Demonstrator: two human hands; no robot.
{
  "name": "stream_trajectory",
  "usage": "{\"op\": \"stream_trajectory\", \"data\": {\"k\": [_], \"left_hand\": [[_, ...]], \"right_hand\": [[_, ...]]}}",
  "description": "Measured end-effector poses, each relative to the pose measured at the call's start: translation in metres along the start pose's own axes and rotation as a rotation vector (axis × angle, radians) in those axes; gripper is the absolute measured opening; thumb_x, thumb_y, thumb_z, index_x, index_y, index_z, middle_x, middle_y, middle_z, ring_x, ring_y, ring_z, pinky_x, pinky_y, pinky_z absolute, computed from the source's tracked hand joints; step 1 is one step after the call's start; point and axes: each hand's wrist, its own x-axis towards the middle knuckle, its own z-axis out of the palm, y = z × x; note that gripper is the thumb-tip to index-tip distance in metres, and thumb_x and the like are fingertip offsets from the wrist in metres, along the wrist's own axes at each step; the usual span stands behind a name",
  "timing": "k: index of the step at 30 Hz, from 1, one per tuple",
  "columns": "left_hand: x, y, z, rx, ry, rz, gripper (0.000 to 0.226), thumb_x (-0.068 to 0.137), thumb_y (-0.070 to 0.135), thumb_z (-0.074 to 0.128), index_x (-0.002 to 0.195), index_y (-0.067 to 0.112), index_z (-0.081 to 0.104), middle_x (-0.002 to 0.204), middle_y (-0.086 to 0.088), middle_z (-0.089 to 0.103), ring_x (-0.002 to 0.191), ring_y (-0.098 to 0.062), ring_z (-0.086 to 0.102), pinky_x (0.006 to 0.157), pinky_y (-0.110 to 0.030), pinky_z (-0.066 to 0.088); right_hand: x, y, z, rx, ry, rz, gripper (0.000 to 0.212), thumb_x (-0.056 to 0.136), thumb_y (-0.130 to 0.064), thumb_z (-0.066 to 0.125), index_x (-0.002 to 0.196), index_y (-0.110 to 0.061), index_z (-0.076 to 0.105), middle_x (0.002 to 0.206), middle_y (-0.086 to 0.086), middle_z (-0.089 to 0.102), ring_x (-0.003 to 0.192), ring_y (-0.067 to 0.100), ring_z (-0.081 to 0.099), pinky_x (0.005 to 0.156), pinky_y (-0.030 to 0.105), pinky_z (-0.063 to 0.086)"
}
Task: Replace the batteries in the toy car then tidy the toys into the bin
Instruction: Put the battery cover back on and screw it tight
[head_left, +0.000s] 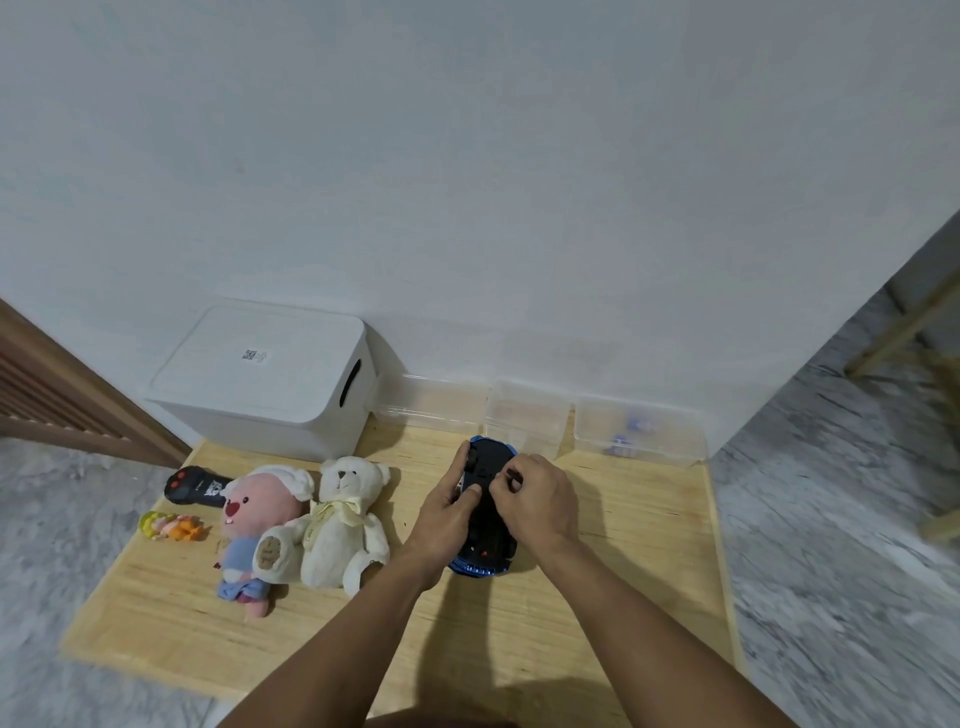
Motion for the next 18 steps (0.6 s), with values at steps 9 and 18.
{"op": "stream_trajectory", "data": {"k": [9,18], "left_hand": [[0.0,0.001,0.002,0.031,0.001,0.041,0.058,0.102,0.011,0.04,0.149,0.042,0.028,0.109,0.027,0.06,0.104,0.002,0.058,0.083,-0.016,0.046],[-0.001,0.0,0.004,0.001,0.023,0.039,0.057,0.102,0.014,0.042,0.147,0.046,0.028,0.116,0.011,0.064,0.108,-0.013,0.062,0.094,-0.027,0.049]], "right_hand": [[-0.005,0.002,0.002,-0.09,0.062,-0.113,0.019,0.089,-0.028,0.055,0.083,-0.013,0.066,0.085,0.0,0.063,0.071,0.026,0.061,0.058,0.032,0.044],[-0.008,0.01,0.0,-0.116,0.143,-0.243,0.012,0.077,-0.022,0.063,0.072,-0.019,0.073,0.067,-0.005,0.062,0.052,0.019,0.057,0.045,0.025,0.038]]}}
